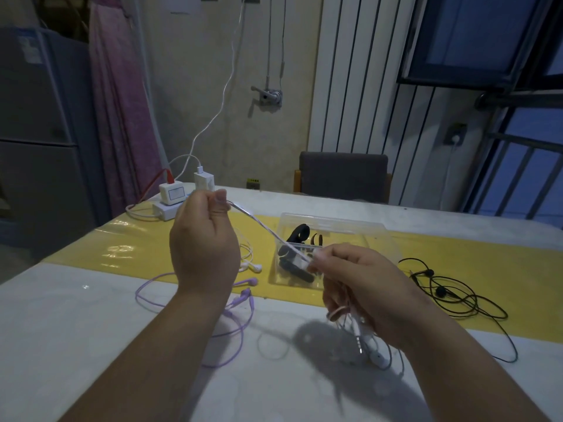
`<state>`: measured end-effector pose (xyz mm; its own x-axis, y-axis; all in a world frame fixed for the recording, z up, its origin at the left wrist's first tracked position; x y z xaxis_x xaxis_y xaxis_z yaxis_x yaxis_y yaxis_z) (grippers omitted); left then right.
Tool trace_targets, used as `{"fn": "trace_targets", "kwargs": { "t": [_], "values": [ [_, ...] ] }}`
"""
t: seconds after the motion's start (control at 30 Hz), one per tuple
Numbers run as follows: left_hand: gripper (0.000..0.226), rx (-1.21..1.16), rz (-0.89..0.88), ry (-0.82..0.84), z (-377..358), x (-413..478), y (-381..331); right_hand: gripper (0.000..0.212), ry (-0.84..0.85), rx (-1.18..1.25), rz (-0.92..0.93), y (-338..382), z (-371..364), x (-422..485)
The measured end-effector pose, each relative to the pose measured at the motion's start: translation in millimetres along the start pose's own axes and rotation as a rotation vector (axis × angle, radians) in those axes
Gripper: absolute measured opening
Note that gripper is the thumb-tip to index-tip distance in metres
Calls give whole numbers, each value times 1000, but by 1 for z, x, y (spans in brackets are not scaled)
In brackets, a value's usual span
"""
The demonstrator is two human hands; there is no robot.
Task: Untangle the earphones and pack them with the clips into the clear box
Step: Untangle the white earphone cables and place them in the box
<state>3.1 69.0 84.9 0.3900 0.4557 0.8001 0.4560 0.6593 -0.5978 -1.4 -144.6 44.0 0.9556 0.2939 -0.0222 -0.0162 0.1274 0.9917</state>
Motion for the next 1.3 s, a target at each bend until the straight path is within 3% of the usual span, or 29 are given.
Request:
{"fn": "trace_targets", "kwargs": {
  "t": [0.07, 0.17, 0.33, 0.43, 0.6, 0.73, 0.87, 1.1, 1.3],
  "values": [
    [28, -15, 32, -22, 2, 1, 4, 6, 69, 61, 61, 7, -5, -2],
    [27, -27, 56, -43, 4, 2, 6, 15, 91, 120, 120, 12, -4, -2],
    [31, -32, 58, -48, 4, 1, 9, 16, -64, -41, 151, 13, 7, 1],
    [31, -9, 37, -6, 0, 0, 7, 19, -131, -14, 149, 13, 11, 0],
    [32, -42, -19, 184, -17, -6, -3, 14, -119, 160, 115, 11, 9, -1],
    [32, -540, 382, 510, -52, -22, 10, 13, -142, 222, 100, 7, 9, 1],
    [33, -738, 593, 750, -69, -40, 4, 11, -175, 278, 95, 4, 9, 2],
    [46, -873, 595, 956, -70, -48, -7, 6, -222, 283, 117, 5, 12, 2],
    [36, -717, 577, 1046, -72, -59, -9, 4, -288, 199, 161, 6, 14, 0]
  ]
}}
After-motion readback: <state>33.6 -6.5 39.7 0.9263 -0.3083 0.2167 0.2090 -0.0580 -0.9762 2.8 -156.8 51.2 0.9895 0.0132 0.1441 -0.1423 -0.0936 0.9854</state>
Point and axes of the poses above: each hand's wrist, its own x-axis towards the middle knuckle, its own z-axis out of the back of the hand, y = z × x, the point moved 8 cm from there along x, towards the middle knuckle, and after that the axes turned 4 degrees about -z, right-handed, at the moved point
